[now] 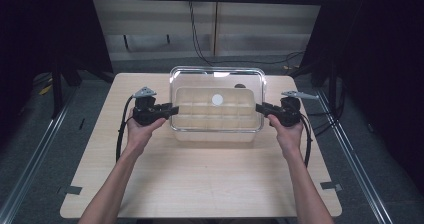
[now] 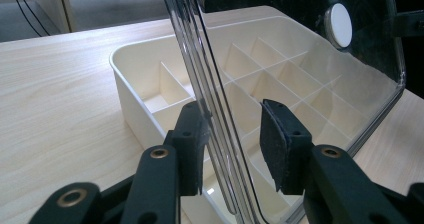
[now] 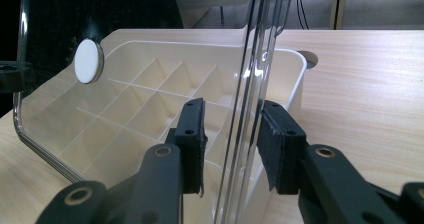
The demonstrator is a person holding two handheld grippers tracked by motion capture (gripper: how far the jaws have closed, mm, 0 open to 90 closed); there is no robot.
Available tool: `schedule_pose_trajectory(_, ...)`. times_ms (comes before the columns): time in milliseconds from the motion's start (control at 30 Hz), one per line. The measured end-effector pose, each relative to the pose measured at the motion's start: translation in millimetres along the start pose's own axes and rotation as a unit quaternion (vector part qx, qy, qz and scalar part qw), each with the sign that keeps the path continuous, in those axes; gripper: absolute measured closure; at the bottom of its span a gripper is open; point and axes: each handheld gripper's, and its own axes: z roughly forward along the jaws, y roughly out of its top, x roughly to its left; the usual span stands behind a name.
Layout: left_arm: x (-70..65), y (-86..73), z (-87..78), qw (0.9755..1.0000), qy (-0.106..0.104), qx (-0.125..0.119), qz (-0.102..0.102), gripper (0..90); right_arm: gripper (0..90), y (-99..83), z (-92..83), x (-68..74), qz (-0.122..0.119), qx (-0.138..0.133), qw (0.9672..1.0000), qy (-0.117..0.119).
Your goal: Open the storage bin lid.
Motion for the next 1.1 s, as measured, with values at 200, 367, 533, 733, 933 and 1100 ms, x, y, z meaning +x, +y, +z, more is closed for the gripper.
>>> schedule_pose_trajectory(200, -3.3, 0.9, -5.6, 0.9999, 0.000, -0.002, 0.016, 65.2, 67.6, -0.7, -6.3, 1.9, -0.005, -0.007, 1.0000, 0.003)
schedule_pose_trajectory(367, -5.1, 1.1, -7.7, 0.9999, 0.000, -0.006, 0.015, 66.6, 69.3, -1.2, -12.4, 4.2, -0.008, -0.014, 0.9998, 0.007)
schedule_pose_trajectory(533, -4.9, 1.3, -8.5, 0.9999, -0.001, -0.005, 0.015, 66.8, 70.0, -3.4, -14.5, 3.5, 0.000, -0.028, 0.9995, 0.016)
schedule_pose_trajectory(733, -6.0, 1.6, -10.8, 0.9998, -0.001, -0.006, 0.017, 68.0, 70.8, -4.3, -15.5, 3.1, 0.003, -0.035, 0.9992, 0.019)
schedule_pose_trajectory(933, -8.1, 0.4, -11.8, 0.9999, 0.000, -0.012, 0.011, 69.1, 71.5, -4.0, -19.0, 4.7, 0.002, -0.039, 0.9991, 0.019)
schedule_pose_trajectory(1100, -8.8, 0.9, -11.9, 0.9999, 0.000, -0.012, 0.010, 69.0, 70.3, -4.1, -19.8, 6.3, 0.015, -0.048, 0.9986, 0.016)
